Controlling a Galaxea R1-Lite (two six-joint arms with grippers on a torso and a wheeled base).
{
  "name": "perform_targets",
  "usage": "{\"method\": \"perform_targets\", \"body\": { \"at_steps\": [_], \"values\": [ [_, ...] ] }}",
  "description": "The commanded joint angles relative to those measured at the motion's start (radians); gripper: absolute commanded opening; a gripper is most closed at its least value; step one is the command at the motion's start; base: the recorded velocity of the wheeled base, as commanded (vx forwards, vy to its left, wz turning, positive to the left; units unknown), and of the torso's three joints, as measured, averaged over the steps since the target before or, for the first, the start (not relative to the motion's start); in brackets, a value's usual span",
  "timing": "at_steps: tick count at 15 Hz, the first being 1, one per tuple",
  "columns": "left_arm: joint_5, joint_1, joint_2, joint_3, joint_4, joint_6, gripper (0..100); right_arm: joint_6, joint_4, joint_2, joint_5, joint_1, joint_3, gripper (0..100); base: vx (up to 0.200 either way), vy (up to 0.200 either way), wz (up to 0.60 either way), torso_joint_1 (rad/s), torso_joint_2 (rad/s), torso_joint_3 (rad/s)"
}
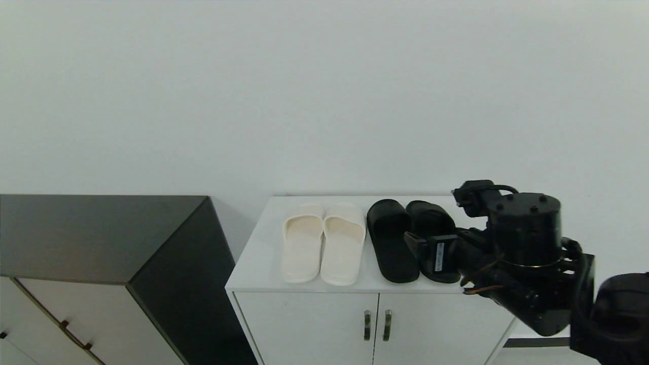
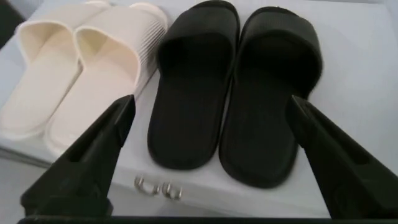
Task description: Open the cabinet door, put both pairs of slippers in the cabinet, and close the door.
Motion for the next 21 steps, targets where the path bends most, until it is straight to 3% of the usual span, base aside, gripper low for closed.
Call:
{"method": "perform_targets", "body": {
  "at_steps": [1, 21],
  "values": [
    [0.0, 0.0, 0.0, 0.0, 0.0, -0.002, 0, 0.0, -0.047, 0.151, -0.032, -0.002, -0.059, 100, 0.0, 0.0, 0.0, 0.0, 0.0, 0.0],
    [0.0, 0.0, 0.0, 0.0, 0.0, -0.005, 0, -0.039, -0.098, 0.522, -0.042, -0.152, -0.438, 100, 0.0, 0.0, 0.0, 0.0, 0.0, 0.0]
  ]
}}
